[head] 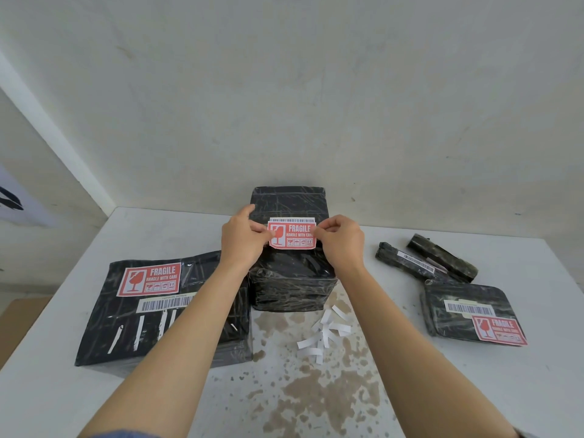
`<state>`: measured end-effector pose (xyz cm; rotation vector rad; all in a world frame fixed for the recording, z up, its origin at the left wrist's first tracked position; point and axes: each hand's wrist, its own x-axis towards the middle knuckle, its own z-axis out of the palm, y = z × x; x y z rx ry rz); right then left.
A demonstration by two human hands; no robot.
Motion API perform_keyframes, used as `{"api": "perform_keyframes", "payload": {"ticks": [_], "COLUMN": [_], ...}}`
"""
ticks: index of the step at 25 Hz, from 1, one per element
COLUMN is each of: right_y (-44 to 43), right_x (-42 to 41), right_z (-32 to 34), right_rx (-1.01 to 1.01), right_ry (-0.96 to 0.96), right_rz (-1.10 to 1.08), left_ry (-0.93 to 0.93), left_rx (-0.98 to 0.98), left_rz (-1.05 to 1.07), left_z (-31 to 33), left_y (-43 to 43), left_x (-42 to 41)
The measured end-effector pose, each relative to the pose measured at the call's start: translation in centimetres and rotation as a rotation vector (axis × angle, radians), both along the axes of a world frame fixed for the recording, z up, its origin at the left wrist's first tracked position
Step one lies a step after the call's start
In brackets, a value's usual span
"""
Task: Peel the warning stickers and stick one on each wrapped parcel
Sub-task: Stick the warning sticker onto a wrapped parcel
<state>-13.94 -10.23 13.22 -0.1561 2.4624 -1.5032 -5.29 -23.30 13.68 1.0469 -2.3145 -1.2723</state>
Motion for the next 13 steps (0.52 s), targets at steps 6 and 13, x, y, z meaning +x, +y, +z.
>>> {"api": "perform_keyframes", "payload": {"ticks": [6, 13], "right_y": [0.4, 0.4], "right_x": [0.1, 0.0], "right_z": [0.0, -0.3], "right_rx": [-0.010, 0.074], "right_ry": [0.002, 0.058], "right_rz": [0.001, 0.047], "left_ry": [0.016, -0.017], "left_rx": [0.031, -0.041], "left_rz": [-0.018, 0.038], "left_z": [-0.5, -1.5], "left_y": [-0.1, -0.3], "left_x": [0.2, -0.5]}}
